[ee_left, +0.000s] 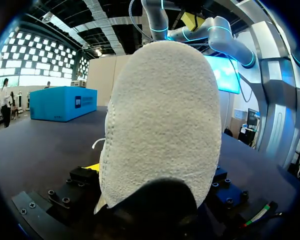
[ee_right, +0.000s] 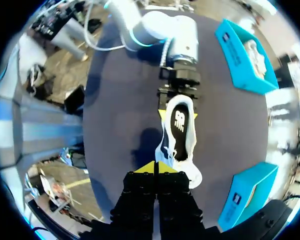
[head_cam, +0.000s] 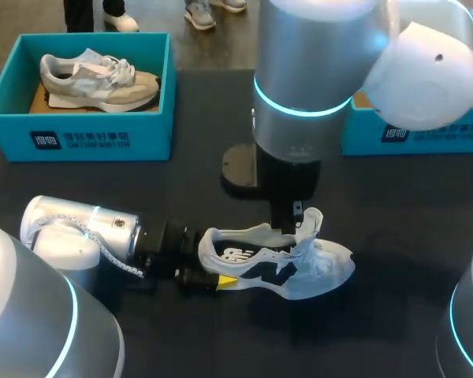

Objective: Take the shoe out of the shoebox, open the shoe tongue, remove and reinsert the insole, then place the shoe into the shoebox

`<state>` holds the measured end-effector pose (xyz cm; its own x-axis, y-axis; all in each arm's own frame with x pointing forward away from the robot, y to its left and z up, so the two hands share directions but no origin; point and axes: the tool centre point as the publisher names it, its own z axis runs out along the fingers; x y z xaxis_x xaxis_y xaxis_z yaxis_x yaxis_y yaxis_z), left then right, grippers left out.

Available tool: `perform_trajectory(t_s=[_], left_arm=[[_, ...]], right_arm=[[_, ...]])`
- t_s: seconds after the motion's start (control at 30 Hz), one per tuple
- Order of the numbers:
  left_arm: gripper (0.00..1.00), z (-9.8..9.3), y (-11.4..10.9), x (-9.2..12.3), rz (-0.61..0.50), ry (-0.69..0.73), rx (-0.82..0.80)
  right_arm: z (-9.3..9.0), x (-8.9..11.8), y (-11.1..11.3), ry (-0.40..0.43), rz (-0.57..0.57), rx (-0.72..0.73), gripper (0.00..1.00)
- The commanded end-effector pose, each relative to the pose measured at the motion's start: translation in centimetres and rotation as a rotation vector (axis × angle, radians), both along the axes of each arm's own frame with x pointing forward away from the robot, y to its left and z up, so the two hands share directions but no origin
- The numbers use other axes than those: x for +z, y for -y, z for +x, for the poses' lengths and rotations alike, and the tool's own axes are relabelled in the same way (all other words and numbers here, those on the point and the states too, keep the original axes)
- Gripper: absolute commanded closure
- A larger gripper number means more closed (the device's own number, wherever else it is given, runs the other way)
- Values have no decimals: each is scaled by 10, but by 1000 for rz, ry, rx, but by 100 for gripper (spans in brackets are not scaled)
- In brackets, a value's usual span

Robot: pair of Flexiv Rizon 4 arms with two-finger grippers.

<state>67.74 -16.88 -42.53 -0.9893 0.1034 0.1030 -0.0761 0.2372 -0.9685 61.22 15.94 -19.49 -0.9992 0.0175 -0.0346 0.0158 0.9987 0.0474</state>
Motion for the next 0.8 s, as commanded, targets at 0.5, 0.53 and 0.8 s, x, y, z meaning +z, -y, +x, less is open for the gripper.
perform_trajectory(t_s=[0.5, 0.53, 0.8], left_arm=[[100, -2, 2, -3, 2, 1, 1], [100, -2, 2, -3, 2, 1, 1], [100, -2, 2, -3, 2, 1, 1]], right_arm=[[32, -54, -51, 24, -70, 102, 100], [33, -57, -55, 26, -77, 104, 100], [33, -69, -68, 22, -114, 125, 100]])
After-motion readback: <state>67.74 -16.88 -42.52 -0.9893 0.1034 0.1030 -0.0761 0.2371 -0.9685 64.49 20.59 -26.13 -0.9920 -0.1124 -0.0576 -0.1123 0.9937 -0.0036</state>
